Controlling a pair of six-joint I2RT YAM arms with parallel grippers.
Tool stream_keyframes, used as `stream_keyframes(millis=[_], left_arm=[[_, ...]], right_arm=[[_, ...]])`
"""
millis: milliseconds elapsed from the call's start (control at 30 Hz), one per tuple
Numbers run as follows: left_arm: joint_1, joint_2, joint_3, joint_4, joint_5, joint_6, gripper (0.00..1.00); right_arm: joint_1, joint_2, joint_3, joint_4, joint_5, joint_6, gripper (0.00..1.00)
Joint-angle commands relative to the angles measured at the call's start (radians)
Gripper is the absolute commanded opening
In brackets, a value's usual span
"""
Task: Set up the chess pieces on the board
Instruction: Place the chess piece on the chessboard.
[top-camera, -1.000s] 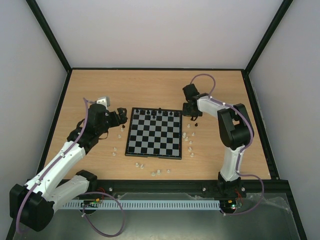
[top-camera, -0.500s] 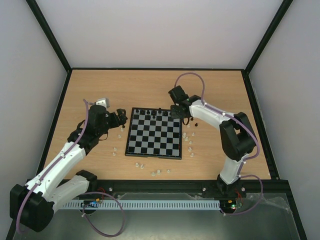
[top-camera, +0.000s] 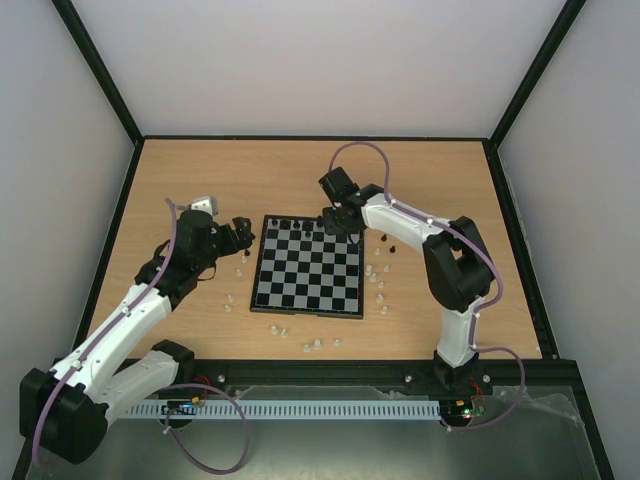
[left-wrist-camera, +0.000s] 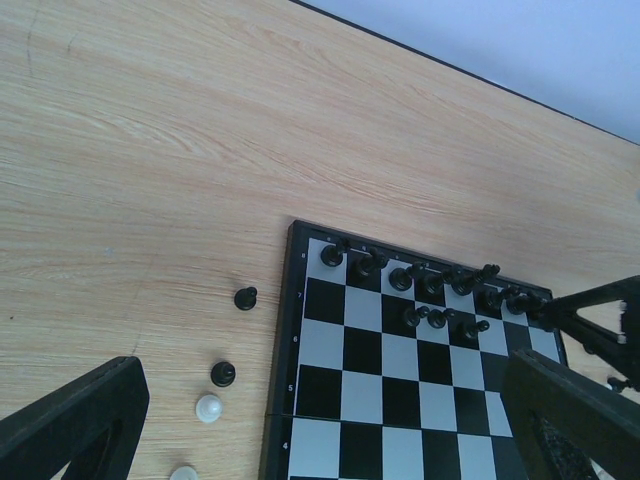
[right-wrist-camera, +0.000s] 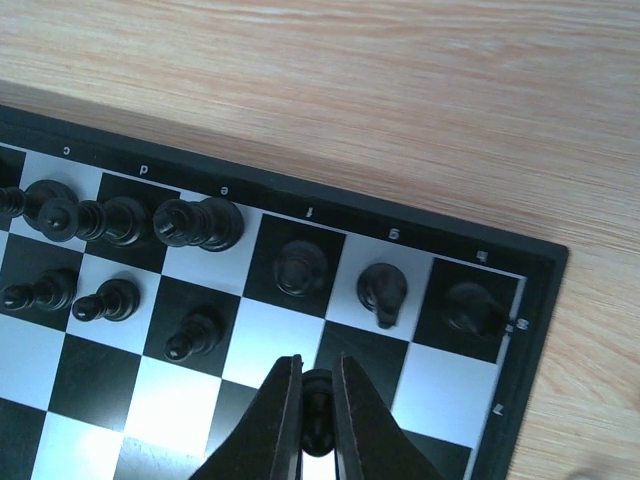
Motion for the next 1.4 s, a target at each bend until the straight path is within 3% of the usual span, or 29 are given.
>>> stream_keyframes(millis=[0, 633, 1367], left_arm=[[-0.003, -0.007, -0.002, -0.006, -0.017, -0.006, 1.0], [-0.003, 0.009, -0.02, 0.015, -0.022, -0.002, 1.0], [-0.003, 0.01, -0.036, 0.025, -0.022, -0.004, 0.99]], right_arm=[[0.018, 0.062, 0.048, -0.064, -0.027, -0.011, 0.02], [0.03, 0.152, 0.107, -0.076, -0.027, -0.022, 0.03], [0.036, 0.144, 0.078, -0.074, -0.053, -0.028, 0.07]])
